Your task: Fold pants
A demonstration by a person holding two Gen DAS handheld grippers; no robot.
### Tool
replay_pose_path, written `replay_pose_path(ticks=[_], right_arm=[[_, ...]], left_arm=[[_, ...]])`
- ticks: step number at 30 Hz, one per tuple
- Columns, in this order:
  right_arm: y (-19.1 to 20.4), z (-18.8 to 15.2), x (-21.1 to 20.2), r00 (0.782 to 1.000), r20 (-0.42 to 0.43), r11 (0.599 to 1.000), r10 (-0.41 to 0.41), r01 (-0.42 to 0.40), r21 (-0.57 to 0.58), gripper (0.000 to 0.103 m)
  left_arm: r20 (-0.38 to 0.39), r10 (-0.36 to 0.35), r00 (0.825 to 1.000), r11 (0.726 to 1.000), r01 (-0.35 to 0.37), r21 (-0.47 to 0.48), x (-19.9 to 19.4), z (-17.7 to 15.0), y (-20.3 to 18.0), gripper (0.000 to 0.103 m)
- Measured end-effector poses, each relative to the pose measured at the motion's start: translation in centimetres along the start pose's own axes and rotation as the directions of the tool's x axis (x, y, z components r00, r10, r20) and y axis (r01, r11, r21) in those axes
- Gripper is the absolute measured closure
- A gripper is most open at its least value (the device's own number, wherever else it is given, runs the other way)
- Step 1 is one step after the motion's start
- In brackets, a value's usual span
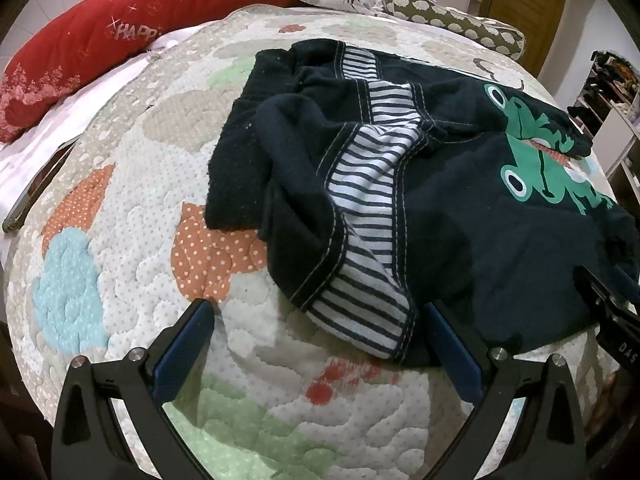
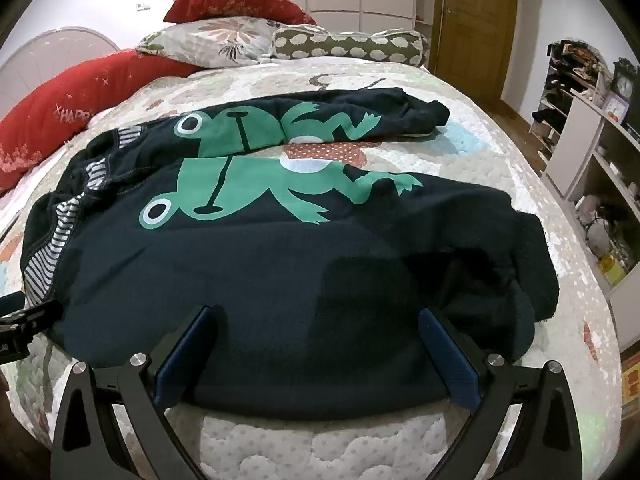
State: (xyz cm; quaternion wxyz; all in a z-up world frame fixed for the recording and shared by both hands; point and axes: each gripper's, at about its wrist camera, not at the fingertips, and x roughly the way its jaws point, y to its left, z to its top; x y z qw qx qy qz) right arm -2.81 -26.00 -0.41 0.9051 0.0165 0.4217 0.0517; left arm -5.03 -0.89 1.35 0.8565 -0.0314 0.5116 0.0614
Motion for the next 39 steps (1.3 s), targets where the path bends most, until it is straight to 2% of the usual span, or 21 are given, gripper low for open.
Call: replay_pose_path(ticks=[4, 5, 7, 9, 11, 14, 18, 21, 24, 26, 29, 31, 34, 36, 37, 38, 39], right_arm=[[0.7, -0.1, -0.1, 0.999, 0.009, 0.998, -0.038, 0.039, -0.041, 0.001], [0.8, -0.1, -0.1, 0.999, 0.005, 0.998, -0.041, 0.041, -0.053, 0.001], [0.6, 0.2, -0.1, 0.999, -0.021, 0.998, -0.027, 0.026, -0.056, 0.001], [-0.2, 0.9, -0.6, 0.998, -0.055, 0.999, 0.006, -0.008, -0.043, 0.003], [-1.5, 2.0, -2.1, 0.998, -0.043, 0.998, 0.051, -0.053, -0.03, 0.006], [-3.3, 4.4, -4.2, 0.991, 0.007, 0.99, 0.136, -0.136, -0.034, 0.006], [-5.1, 10.0, -3.8, 0.981, 0.036, 0.977, 0.191, -0.187, -0.104, 0.006], [-4.7, 14.3, -0.8, 0.985, 0.02, 0.964, 0.169, -0.161, -0.21, 0.006], [-4.1, 17.8, 2.9, 0.99, -0.008, 0.954, 0.139, -0.136, -0.267, 0.008], [-3.4, 20.0, 5.7, 0.99, -0.038, 0.939, 0.138, -0.143, -0.314, 0.009], [-2.0, 22.1, 9.8, 0.988, -0.09, 0.905, 0.129, -0.154, -0.397, 0.009], [-1.3, 22.8, 12.0, 0.989, -0.108, 0.886, 0.104, -0.142, -0.442, 0.009], [-0.7, 23.4, 16.2, 0.985, -0.162, 0.856, 0.064, -0.138, -0.498, 0.009], [-0.8, 23.1, 18.1, 0.97, -0.231, 0.853, 0.077, -0.184, -0.488, 0.011], [-0.9, 23.0, 18.6, 0.963, -0.252, 0.858, 0.098, -0.21, -0.47, 0.018], [-1.2, 23.1, 18.6, 0.953, -0.265, 0.865, 0.147, -0.254, -0.433, 0.026], [-1.5, 23.2, 18.4, 0.942, -0.273, 0.868, 0.196, -0.296, -0.397, 0.052]], left_arm=[[-0.001, -0.003, 1.0, 1.0, 0.003, 0.005, -0.2, 0.0, 0.0, 0.0], [-0.002, -0.023, 1.0, 1.0, 0.023, -0.006, -0.5, 0.0, 0.2, 0.001], [0.012, -0.107, 0.994, 0.994, 0.107, -0.028, -1.8, 0.4, 0.7, 0.004], [0.04, -0.178, 0.983, 0.983, 0.179, -0.027, -3.6, 1.3, 1.4, 0.004], [0.088, -0.225, 0.97, 0.974, 0.226, -0.001, -5.6, 2.8, 2.1, 0.004], [0.132, -0.236, 0.963, 0.971, 0.227, 0.077, -6.6, 6.5, 2.2, 0.004], [0.062, -0.255, 0.965, 0.954, 0.241, 0.179, -3.3, 12.4, 1.0, 0.004], [0.029, -0.224, 0.974, 0.952, 0.213, 0.22, 0.1, 16.3, -0.2, 0.004], [-0.029, -0.258, 0.966, 0.932, 0.257, 0.257, 2.9, 19.4, -1.5, 0.004], [-0.086, -0.283, 0.955, 0.912, 0.296, 0.284, 5.3, 20.9, -2.5, 0.004], [-0.143, -0.262, 0.954, 0.901, 0.295, 0.318, 8.7, 22.1, -3.5, 0.004], [-0.183, -0.24, 0.953, 0.899, 0.289, 0.329, 11.0, 22.5, -3.7, 0.004], [-0.241, -0.231, 0.943, 0.901, 0.301, 0.313, 13.0, 22.5, -3.6, 0.004], [-0.219, -0.217, 0.951, 0.898, 0.283, 0.336, 12.7, 22.2, -3.9, 0.018], [-0.196, -0.211, 0.958, 0.895, 0.27, 0.354, 12.2, 22.1, -4.1, 0.042], [-0.186, -0.219, 0.958, 0.894, 0.274, 0.356, 11.8, 22.2, -4.1, 0.072], [-0.185, -0.237, 0.954, 0.894, 0.289, 0.343, 11.3, 22.4, -3.9, 0.088]])
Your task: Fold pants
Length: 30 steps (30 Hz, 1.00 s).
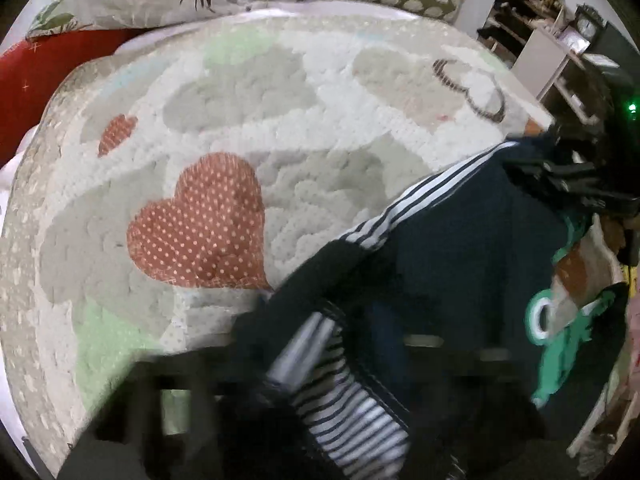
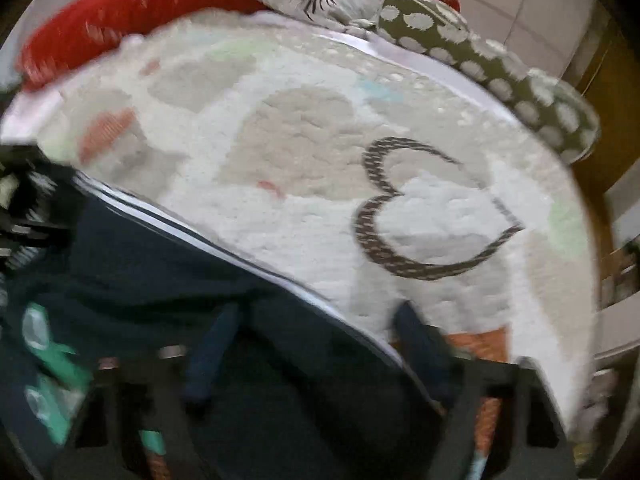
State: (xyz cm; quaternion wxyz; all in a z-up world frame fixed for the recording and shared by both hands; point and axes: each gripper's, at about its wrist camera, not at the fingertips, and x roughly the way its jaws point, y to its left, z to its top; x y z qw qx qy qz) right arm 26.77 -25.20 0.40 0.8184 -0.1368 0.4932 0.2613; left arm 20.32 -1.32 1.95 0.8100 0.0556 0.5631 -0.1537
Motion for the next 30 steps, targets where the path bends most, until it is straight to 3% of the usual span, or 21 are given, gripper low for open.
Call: replay_pose_path(ticks=[1, 2, 6, 11, 16, 19, 24, 29, 30], right_arm=[[-0.2, 0.0, -0.3, 0.999, 0.011, 0.999, 0.032, -0.032, 0.024, 0.084], [-0.5, 0.0, -0.6, 0.998, 0.015, 0.996, 0.065, -0.066, 0.068, 0.096], [0.2, -0.2, -2.6, 0.997, 0.054, 0.994, 0.053, -0.058, 0.096, 0.098], [2.8, -1.7, -8.6, 0.989, 0.147, 0.995, 0.031, -0.045, 0.091, 0.098], [5.8, -5.7, -14.3, 0.977, 0.214, 0.996, 0.009, -0.028, 0.087, 0.098], [7.8, -8.8, -16.0, 0.972, 0.234, 0.996, 0.022, -0.042, 0.08, 0.098], [11.7, -15.7, -16.3, 0.971, 0.231, 0.99, 0.063, -0.089, 0.105, 0.098], [13.3, -21.8, -14.1, 0.977, 0.207, 0.976, 0.059, -0.099, 0.192, 0.096], [13.3, -22.6, -13.9, 0.977, 0.207, 0.973, 0.048, -0.092, 0.212, 0.089]], left_arm=[[-0.003, -0.015, 1.0, 1.0, 0.015, -0.009, -0.2, 0.1, 0.0, 0.099], [0.007, -0.013, 1.0, 1.0, 0.014, -0.02, -0.7, 0.1, -0.1, 0.099], [0.056, 0.01, 0.998, 1.0, -0.009, -0.009, -3.1, -0.9, -1.3, 0.099], [0.159, 0.027, 0.987, 1.0, -0.025, -0.012, -8.7, -3.5, -3.3, 0.099], [0.264, 0.055, 0.963, 0.998, -0.052, -0.016, -13.7, -9.1, -5.3, 0.099], [0.3, 0.063, 0.952, 0.998, -0.056, -0.03, -14.7, -12.7, -6.7, 0.099], [0.291, 0.049, 0.956, 0.996, -0.026, -0.083, -13.9, -18.5, -7.9, 0.099], [0.185, 0.098, 0.978, 0.988, -0.073, -0.14, -10.1, -22.7, -8.4, 0.091], [0.173, 0.097, 0.98, 0.987, -0.071, -0.147, -9.7, -23.3, -8.4, 0.091]])
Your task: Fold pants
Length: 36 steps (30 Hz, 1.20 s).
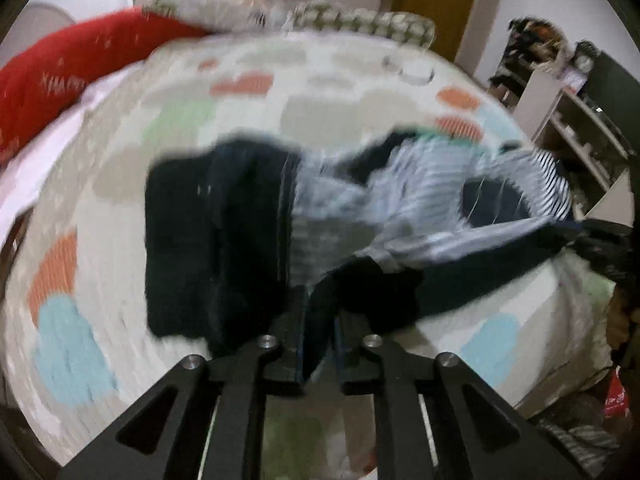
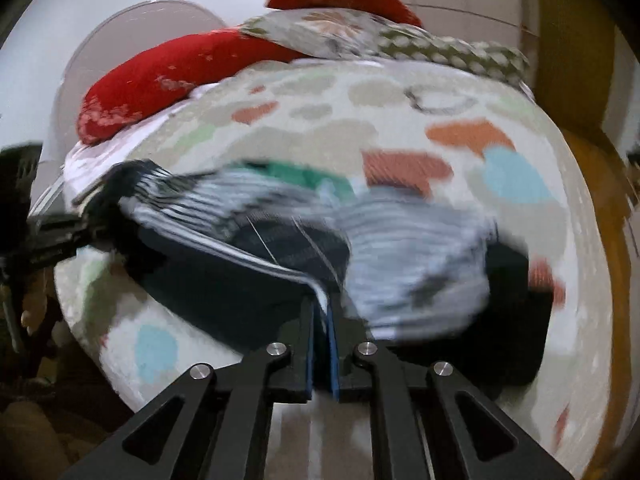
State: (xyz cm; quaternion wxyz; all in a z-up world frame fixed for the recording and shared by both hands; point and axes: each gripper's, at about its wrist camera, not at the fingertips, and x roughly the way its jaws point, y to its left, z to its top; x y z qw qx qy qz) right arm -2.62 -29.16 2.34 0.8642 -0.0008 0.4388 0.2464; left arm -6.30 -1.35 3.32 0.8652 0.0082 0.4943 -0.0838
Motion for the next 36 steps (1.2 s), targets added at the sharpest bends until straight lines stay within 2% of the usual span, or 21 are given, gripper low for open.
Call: replay_pose_path(ticks=[1, 5, 7, 10, 13, 15, 17, 20, 21, 22, 23, 26, 29, 31, 32, 34, 35, 36], right_arm=[[-0.3, -1.0, -0.1, 1.0, 0.004, 0.999, -0.011, 0.011, 0.032, 0.081], [-1.8, -3.0, -3.1, 0.996, 0.084, 0.989, -0.028, 0.016, 0.149, 0.073], [-3.3, -3.4, -5.3, 0.986, 0.145, 0.976, -0.078, 0.046, 0.214, 0.065], [-5.5, -3.4, -7.5, 0.971, 0.188, 0.951, -0.147, 0.087, 0.296, 0.065], [-6.9, -2.4, -7.7, 0.97, 0.204, 0.935, -0.133, 0.054, 0.35, 0.062], [-7.6, -1.7, -6.5, 0.971, 0.184, 0.923, -0.153, 0.074, 0.378, 0.048], [-7.8, -1.3, -5.5, 0.968, 0.173, 0.908, -0.18, 0.095, 0.409, 0.047], [-7.5, -0.6, -4.3, 0.968, 0.18, 0.903, -0.173, 0.082, 0.422, 0.047], [-7.2, -0.2, -3.5, 0.971, 0.153, 0.902, -0.184, 0.105, 0.418, 0.051], [-7.1, 0.0, -2.9, 0.974, 0.127, 0.903, -0.187, 0.12, 0.412, 0.087], [-7.1, 0.2, -2.2, 0.98, 0.097, 0.906, -0.172, 0.119, 0.405, 0.093], [-7.1, -0.3, -3.4, 0.977, 0.143, 0.903, -0.157, 0.083, 0.42, 0.093], [-7.9, -1.6, -5.6, 0.966, 0.178, 0.88, -0.185, 0.082, 0.468, 0.093], [-8.7, -2.3, -5.8, 0.965, 0.155, 0.865, -0.213, 0.113, 0.489, 0.093], [-9.3, -2.8, -5.5, 0.965, 0.125, 0.855, -0.231, 0.14, 0.499, 0.093], [-9.8, -3.5, -5.4, 0.969, 0.119, 0.848, -0.215, 0.125, 0.515, 0.089], [-9.9, -3.8, -5.9, 0.967, 0.152, 0.845, -0.202, 0.094, 0.527, 0.081], [-9.9, -3.9, -6.3, 0.964, 0.172, 0.844, -0.204, 0.084, 0.529, 0.063]], left_arm=[[0.004, -0.009, 1.0, 1.0, 0.009, -0.004, -0.4, -0.5, 0.0, 0.09], [0.031, -0.015, 0.999, 1.0, 0.015, -0.005, -2.8, -1.3, 0.5, 0.079], [0.059, -0.021, 0.998, 0.999, 0.022, -0.024, -4.4, -1.5, 1.0, 0.073], [0.105, -0.01, 0.994, 0.998, 0.017, -0.067, -6.5, -1.8, 1.7, 0.061], [0.133, -0.028, 0.991, 0.996, 0.039, -0.082, -7.7, -1.6, 1.7, 0.061], [0.149, -0.052, 0.987, 0.995, 0.065, -0.079, -8.1, -0.9, 1.2, 0.06], [0.154, -0.055, 0.987, 0.996, 0.065, -0.062, -8.1, 0.0, 0.4, 0.056], [0.151, -0.044, 0.988, 0.998, 0.05, -0.039, -6.8, 1.3, -0.8, 0.054], [0.14, -0.042, 0.989, 0.998, 0.047, -0.038, -6.2, 1.6, -1.1, 0.054], [0.125, -0.04, 0.991, 0.998, 0.046, -0.043, -5.4, 2.1, -1.5, 0.054], [0.115, -0.039, 0.993, 0.998, 0.045, -0.049, -4.8, 2.3, -1.7, 0.054], [0.102, -0.017, 0.995, 0.999, 0.021, -0.044, -3.5, 2.8, -2.2, 0.054], [0.083, 0.057, 0.995, 0.998, -0.055, -0.02, -1.7, 2.9, -2.7, 0.054], [0.043, 0.112, 0.993, 0.993, -0.111, -0.026, -0.1, 2.6, -2.5, 0.054], [0.023, 0.116, 0.993, 0.993, -0.115, -0.034, 0.5, 2.4, -2.3, 0.054], [0.017, 0.112, 0.994, 0.993, -0.111, -0.039, 1.0, 1.9, -2.0, 0.054], [0.026, 0.118, 0.993, 0.993, -0.118, -0.031, 0.9, 1.7, -2.2, 0.054], [0.03, 0.127, 0.991, 0.992, -0.127, -0.02, 0.8, 1.6, -2.3, 0.054]])
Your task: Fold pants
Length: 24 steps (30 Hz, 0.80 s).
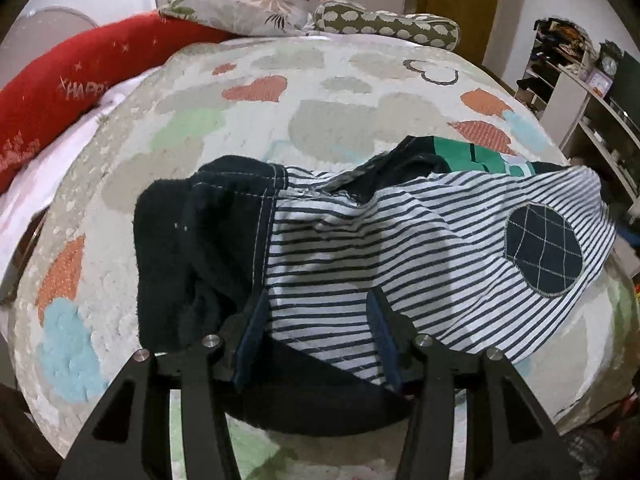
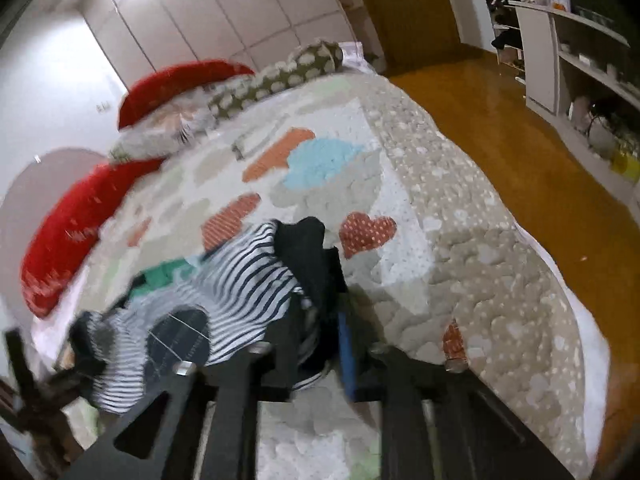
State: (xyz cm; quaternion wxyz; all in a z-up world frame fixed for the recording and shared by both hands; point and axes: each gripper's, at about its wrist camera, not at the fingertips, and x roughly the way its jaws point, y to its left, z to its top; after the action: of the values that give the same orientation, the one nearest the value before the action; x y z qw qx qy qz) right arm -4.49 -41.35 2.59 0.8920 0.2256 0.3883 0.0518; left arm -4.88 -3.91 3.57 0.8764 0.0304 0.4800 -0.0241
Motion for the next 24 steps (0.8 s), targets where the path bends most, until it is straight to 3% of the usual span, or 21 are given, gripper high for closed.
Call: replay_pose_path(ticks=[1, 2, 4, 8, 9, 11, 12, 14, 17, 24], right_arm=[[0.1, 0.0, -0.4, 1.0, 0.022, 1.0, 0.004, -0.004, 0.001, 0.04], [0.2, 0.0, -0.8, 0.998, 0.055, 1.0, 0.006, -0.006, -0.002, 0.031], [0.5, 0.2, -0.7, 0.998, 0.062, 1.0, 0.004, -0.003, -0.008, 0.027], [0.6, 0.2, 2.5, 0.999, -0.043, 1.0, 0.03, -0.03, 0.008, 0.027], [0.6, 0.1, 3.2, 0.997, -0.066, 0.999, 0.036, -0.036, 0.012, 0.029], [0.6, -0.2, 4.2, 0.995, -0.087, 0.998, 0.053, -0.051, 0.022, 0.059], [0.5, -0.2, 4.4, 0.992, -0.097, 0.997, 0.077, -0.073, 0.035, 0.079], [-0.4, 0.0, 4.3, 0.985, -0.095, 0.985, 0.147, -0.137, 0.101, 0.084], [-1.2, 0.1, 3.8, 0.988, -0.073, 0.984, 0.134, -0.124, 0.125, 0.084], [-2.0, -0.4, 4.7, 0.984, -0.086, 0.975, 0.158, -0.141, 0.173, 0.081]], left_arm=[[-0.001, 0.007, 1.0, 1.0, -0.007, 0.008, 0.0, 0.0, -0.1, 0.054], [-0.001, 0.009, 1.0, 1.0, -0.009, 0.01, -0.1, 0.0, -0.2, 0.054], [-0.003, 0.0, 1.0, 1.0, 0.0, -0.002, -0.3, 0.0, 0.1, 0.054], [-0.003, -0.051, 0.999, 0.997, 0.05, -0.063, -0.9, 0.2, 1.0, 0.054], [-0.002, -0.058, 0.998, 0.995, 0.058, -0.079, -1.1, 0.3, 1.3, 0.054], [-0.006, -0.064, 0.998, 0.992, 0.063, -0.106, -1.3, 0.8, 2.0, 0.054], [-0.012, -0.063, 0.998, 0.992, 0.061, -0.112, -1.2, 1.0, 2.2, 0.054], [-0.018, -0.059, 0.998, 0.99, 0.056, -0.131, -0.9, 1.4, 2.7, 0.054], [-0.017, -0.054, 0.998, 0.983, 0.05, -0.177, -0.1, 1.6, 3.5, 0.054], [-0.041, -0.116, 0.992, 0.962, 0.102, -0.252, 1.0, 1.5, 4.7, 0.053]])
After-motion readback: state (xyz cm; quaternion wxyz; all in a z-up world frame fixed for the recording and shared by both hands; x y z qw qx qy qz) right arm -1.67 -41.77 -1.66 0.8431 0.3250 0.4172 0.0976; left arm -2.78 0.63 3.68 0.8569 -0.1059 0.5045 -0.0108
